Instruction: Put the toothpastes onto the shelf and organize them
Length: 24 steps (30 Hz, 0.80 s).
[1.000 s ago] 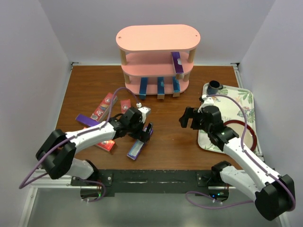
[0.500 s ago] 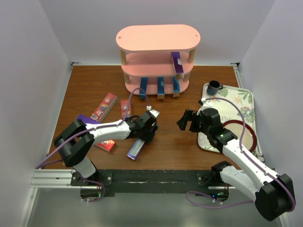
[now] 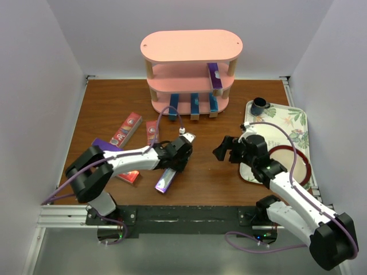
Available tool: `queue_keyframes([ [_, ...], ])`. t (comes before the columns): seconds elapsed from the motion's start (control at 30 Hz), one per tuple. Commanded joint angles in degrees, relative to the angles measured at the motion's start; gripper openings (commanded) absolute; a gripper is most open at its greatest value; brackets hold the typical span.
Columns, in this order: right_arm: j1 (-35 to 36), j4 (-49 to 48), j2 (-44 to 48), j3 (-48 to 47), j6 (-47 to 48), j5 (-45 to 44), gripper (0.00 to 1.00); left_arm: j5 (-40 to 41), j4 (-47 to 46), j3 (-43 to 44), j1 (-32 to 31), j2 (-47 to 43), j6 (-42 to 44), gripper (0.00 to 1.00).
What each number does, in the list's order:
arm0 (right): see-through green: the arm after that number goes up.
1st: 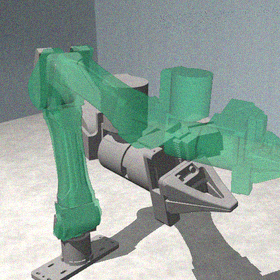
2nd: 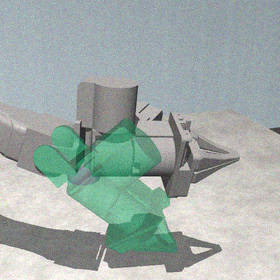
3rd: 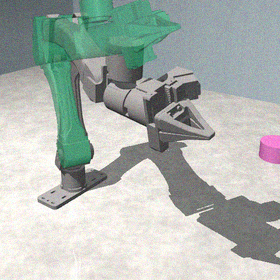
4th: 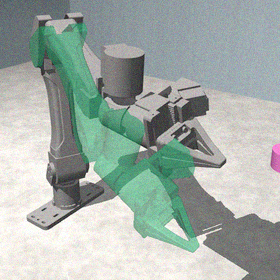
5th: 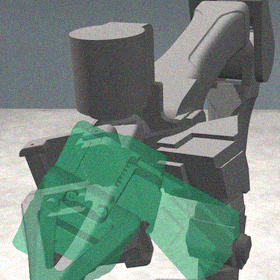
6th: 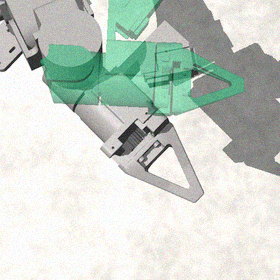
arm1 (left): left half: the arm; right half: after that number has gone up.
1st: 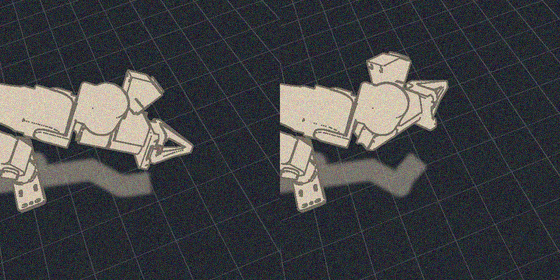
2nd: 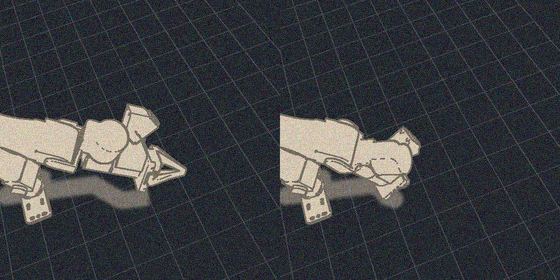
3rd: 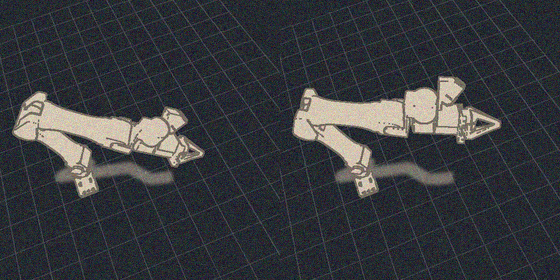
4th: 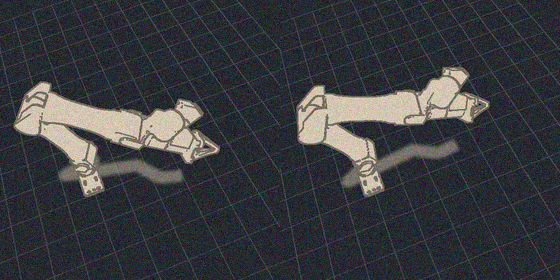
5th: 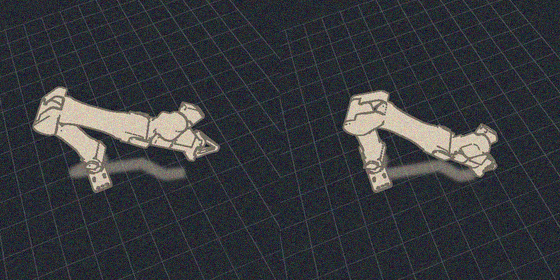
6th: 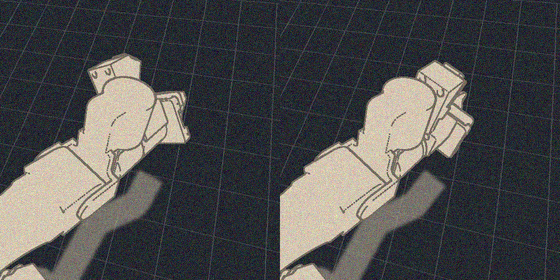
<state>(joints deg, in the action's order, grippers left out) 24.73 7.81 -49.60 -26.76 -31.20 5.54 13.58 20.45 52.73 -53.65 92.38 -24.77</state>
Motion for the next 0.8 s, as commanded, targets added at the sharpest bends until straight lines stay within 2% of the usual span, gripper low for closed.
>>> queue_keyframes([
  [0.0, 0.75, -6.14, 0.91, 2.41, -3.25, 4.47, 0.94, -1.01, -6.46, -1.83, 1.52, -11.49, -3.17, 0.44],
  [0.13, 2.6, -7.55, 0.48, 3.12, -4.04, 4.22, 0.94, -5.48, -12.87, -7.01, 6.53, -19.85, -8.43, 0.44],
  [0.2, 5.32, -9.12, 0.47, 3.12, -4.13, 2.99, 0.94, -9.78, -17.79, -10.78, 10.73, -24.32, -10.63, 0.44],
  [0.37, 14.62, -11.5, -2.24, 1.19, -4.31, -2.46, 0.95, -14.36, -26.05, -15.63, 16.81, -30.58, -18.81, 0.45],
  [0.6, 26.32, -18.44, -5.24, -0.57, -3.34, -10.63, 0.95, -15.77, -33.45, -24.06, 23.58, -37.7, -30.31, 0.48],
  [0.77, 33.18, -25.29, -7.43, -2.15, -1.59, -15.99, 0.95, -16.66, -44.43, -31.36, 26.05, -40.78, -40.42, 0.48],
])
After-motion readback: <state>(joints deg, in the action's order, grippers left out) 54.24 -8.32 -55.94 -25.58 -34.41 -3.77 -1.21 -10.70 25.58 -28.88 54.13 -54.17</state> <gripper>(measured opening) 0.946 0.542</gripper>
